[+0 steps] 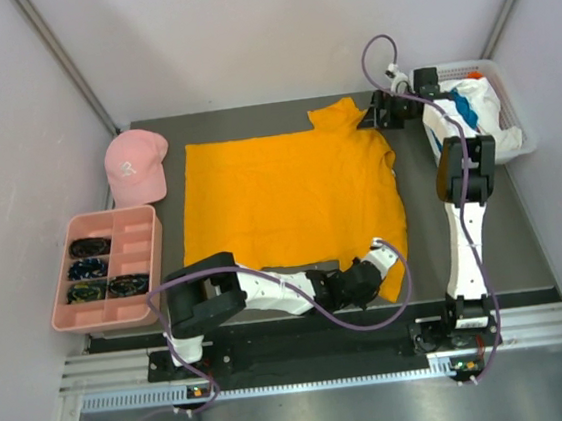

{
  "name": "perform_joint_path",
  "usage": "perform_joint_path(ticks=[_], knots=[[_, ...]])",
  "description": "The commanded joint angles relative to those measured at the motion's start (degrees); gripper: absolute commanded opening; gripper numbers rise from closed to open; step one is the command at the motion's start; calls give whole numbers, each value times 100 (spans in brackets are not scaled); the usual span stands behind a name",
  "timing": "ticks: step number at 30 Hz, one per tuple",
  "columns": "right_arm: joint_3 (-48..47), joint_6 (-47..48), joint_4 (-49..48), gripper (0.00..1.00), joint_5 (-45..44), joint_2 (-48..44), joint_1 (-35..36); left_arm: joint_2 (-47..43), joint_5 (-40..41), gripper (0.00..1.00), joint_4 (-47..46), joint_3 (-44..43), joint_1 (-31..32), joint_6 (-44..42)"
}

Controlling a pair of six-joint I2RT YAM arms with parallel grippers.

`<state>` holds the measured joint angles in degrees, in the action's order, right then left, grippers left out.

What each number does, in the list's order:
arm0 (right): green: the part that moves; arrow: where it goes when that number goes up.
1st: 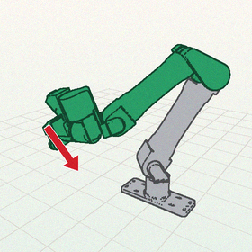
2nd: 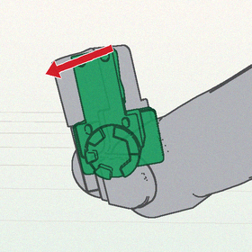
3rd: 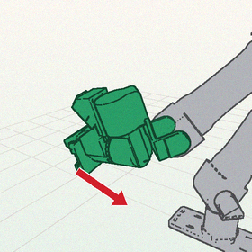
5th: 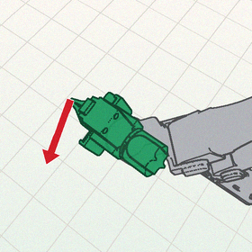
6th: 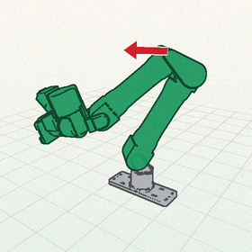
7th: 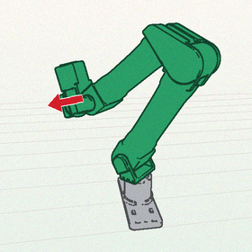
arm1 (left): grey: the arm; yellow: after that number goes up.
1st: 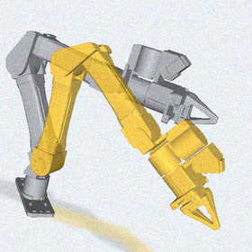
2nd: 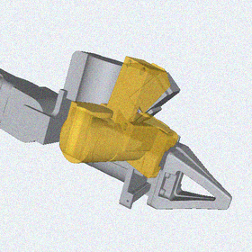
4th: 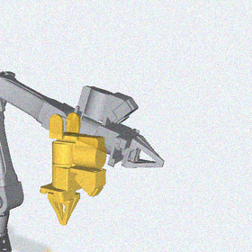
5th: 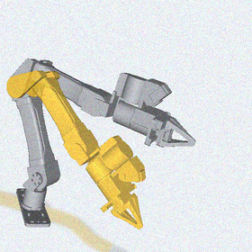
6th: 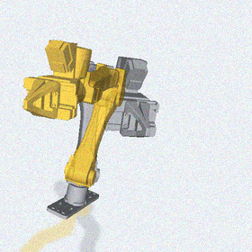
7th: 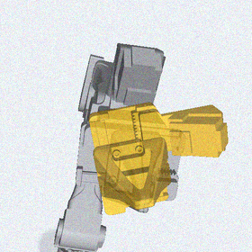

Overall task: Fold and stack the t-shirts
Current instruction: Flatten out the tshirt

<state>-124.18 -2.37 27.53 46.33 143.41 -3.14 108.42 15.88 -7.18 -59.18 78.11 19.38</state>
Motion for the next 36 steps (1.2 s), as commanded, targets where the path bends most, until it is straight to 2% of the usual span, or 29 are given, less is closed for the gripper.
perform_joint_path(ticks=[1,7,13,15,19,23,25,26,29,36], knots=[[-194,176,-55,90,289,-533,234,153,-67,0,68,-138,29,49],[-142,9,-248,92,-325,-1174,428,153,-76,0,50,-138,29,66],[130,211,-213,93,-1984,-2009,472,127,-103,0,-11,-112,29,93],[359,491,-143,93,-2828,-2272,542,144,-103,0,-11,-138,29,93],[991,449,-125,95,-4382,-2757,577,258,-85,0,-3,-287,29,58],[2122,72,-326,96,-4719,-3371,577,381,-173,1,6,-498,29,-13],[2572,-193,-537,97,-4494,-3748,577,416,-173,11,15,-594,38,-57],[2914,-272,-695,98,-4405,-3829,569,408,-155,28,15,-612,47,-74],[3215,-422,-758,98,-4220,-3918,569,320,-50,44,6,-683,117,-197],[3093,-492,-486,99,-4316,-3918,569,-163,213,58,129,-630,336,-303]])
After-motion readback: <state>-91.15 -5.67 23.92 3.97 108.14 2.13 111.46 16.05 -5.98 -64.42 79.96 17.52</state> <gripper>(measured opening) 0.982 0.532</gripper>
